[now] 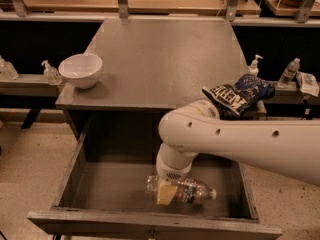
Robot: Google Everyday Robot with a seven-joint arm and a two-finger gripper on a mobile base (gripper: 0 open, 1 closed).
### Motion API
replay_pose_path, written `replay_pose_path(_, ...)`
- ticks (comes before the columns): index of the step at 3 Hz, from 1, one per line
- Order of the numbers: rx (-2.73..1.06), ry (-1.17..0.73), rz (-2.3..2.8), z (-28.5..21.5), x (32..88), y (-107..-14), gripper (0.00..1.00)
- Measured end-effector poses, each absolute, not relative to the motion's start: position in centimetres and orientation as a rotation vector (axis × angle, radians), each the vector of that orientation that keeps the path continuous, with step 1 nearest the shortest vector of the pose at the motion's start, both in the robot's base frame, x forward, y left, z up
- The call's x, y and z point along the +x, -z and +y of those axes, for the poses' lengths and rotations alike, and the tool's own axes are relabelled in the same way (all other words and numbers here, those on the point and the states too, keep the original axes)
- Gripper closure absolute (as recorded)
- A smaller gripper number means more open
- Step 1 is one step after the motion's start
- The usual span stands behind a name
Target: Place water bottle into top drawer
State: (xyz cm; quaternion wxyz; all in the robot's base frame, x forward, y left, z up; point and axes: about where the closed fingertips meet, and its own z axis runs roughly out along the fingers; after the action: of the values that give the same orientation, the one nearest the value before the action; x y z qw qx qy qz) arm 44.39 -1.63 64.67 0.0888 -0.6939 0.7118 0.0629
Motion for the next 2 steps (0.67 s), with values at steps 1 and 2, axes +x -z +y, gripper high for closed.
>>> replay_pose_path(1,-2.016,-0.276,2.205,-0.84,41.96,-60.43,0.82)
replay_pose_path(2,-2.005,-0.289,2.220,-0.74,41.54,-59.71,0.59)
